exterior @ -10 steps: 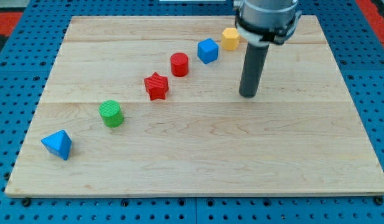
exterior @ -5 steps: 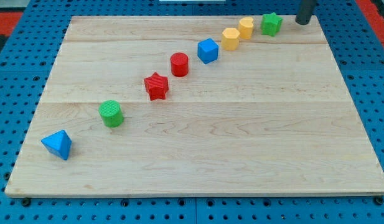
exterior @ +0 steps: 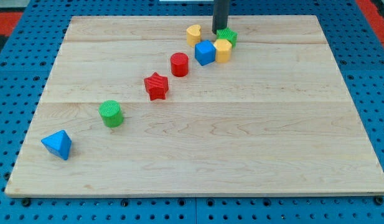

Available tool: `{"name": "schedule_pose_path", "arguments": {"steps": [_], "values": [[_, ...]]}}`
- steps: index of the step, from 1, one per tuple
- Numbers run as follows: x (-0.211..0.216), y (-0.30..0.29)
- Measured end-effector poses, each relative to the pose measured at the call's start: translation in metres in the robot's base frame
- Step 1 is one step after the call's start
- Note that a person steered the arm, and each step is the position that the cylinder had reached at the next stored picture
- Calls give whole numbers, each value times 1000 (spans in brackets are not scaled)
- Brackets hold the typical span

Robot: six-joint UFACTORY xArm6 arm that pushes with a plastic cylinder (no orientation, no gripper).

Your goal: Move the yellow heart towards top center

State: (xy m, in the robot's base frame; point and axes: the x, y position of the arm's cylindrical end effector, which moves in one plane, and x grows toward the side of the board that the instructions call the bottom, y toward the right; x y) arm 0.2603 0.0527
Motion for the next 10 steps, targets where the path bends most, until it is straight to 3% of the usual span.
{"name": "schedule_pose_path", "arguments": {"steps": [1, 2, 8, 9, 10], "values": [[23, -78], [-1, -86], [-21, -31], [-12, -77], [-35, -123]]}}
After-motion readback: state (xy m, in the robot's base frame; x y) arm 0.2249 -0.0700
